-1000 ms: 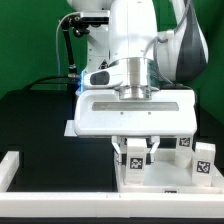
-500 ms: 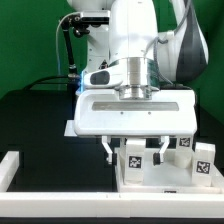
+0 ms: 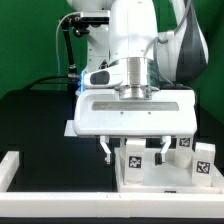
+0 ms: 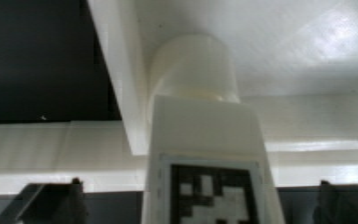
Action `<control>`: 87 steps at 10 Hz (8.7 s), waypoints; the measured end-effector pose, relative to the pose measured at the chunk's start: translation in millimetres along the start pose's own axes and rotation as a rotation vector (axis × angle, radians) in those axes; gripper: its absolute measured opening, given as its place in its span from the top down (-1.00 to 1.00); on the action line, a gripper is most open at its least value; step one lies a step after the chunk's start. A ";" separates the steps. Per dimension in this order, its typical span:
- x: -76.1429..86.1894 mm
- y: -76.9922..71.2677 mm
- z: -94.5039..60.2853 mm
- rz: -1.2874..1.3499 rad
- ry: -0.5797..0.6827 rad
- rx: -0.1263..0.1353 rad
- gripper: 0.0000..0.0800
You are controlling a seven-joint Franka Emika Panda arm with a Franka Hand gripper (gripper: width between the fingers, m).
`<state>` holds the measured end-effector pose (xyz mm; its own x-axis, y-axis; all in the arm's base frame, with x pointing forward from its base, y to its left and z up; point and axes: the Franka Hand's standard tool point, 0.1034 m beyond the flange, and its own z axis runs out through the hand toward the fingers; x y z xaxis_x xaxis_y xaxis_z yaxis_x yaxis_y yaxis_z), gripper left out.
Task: Assemble square table
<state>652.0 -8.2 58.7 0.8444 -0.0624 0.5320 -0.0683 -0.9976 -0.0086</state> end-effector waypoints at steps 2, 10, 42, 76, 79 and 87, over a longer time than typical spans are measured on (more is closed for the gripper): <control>2.6 0.4 -5.5 0.008 -0.066 0.027 -0.62; 3.8 4.4 -1.9 0.079 -0.490 0.146 -0.62; 42.6 11.5 -2.2 -0.015 -0.366 0.056 0.36; 1.0 -0.7 -6.7 -0.155 -0.478 0.094 0.28; 10.0 -2.3 0.1 0.247 -0.445 -0.013 0.27; 13.3 -2.7 3.6 1.383 -0.374 -0.200 0.27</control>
Offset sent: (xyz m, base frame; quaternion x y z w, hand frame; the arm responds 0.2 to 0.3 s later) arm 0.0077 -0.0045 0.0146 0.0103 -0.0508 0.0199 0.9985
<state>665.3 -6.4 62.8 0.1269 -0.9905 -0.0528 -0.9751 -0.1148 -0.1898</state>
